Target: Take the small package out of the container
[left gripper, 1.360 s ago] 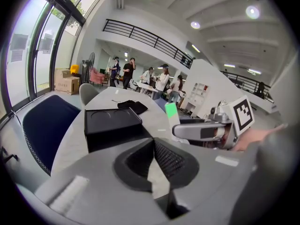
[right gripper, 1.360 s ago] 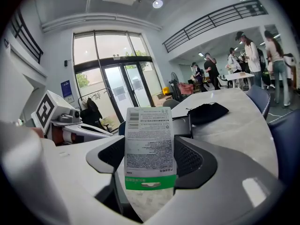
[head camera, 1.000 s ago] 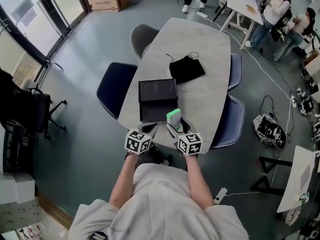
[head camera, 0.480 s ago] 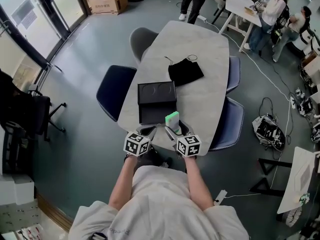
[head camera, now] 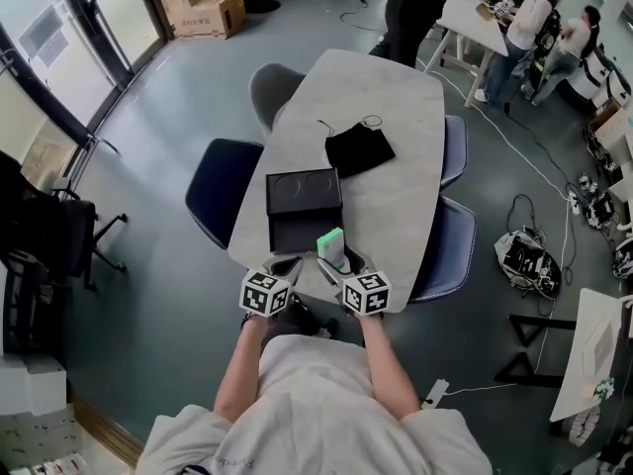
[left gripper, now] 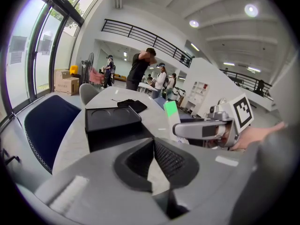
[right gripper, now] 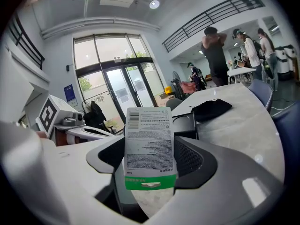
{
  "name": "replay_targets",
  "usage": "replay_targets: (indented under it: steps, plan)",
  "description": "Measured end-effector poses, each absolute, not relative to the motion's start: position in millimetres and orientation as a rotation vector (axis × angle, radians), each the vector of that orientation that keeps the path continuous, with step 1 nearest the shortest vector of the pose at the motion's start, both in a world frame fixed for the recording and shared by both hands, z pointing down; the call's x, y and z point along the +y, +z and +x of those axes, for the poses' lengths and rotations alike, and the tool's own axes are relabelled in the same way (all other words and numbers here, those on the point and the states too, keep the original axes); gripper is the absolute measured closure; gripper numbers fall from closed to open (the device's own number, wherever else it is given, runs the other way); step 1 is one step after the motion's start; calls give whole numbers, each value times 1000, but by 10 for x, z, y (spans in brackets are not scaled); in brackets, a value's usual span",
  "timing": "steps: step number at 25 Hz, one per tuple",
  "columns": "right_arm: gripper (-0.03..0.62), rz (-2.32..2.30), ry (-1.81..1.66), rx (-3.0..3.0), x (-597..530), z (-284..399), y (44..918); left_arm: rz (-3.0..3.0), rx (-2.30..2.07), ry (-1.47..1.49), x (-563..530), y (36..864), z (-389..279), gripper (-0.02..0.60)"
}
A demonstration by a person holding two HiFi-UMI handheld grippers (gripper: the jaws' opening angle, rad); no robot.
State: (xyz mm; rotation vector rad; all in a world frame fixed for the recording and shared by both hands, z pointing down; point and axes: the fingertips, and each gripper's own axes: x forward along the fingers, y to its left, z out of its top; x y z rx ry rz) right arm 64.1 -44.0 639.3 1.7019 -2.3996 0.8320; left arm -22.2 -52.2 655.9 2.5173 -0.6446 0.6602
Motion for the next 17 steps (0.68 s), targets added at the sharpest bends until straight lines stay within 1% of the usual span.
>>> replay_targets:
  steps: [17]
  plan:
    - [266, 1689, 823, -2396, -360, 686, 6396, 2521, -640, 669, -433, 6553, -145, 527]
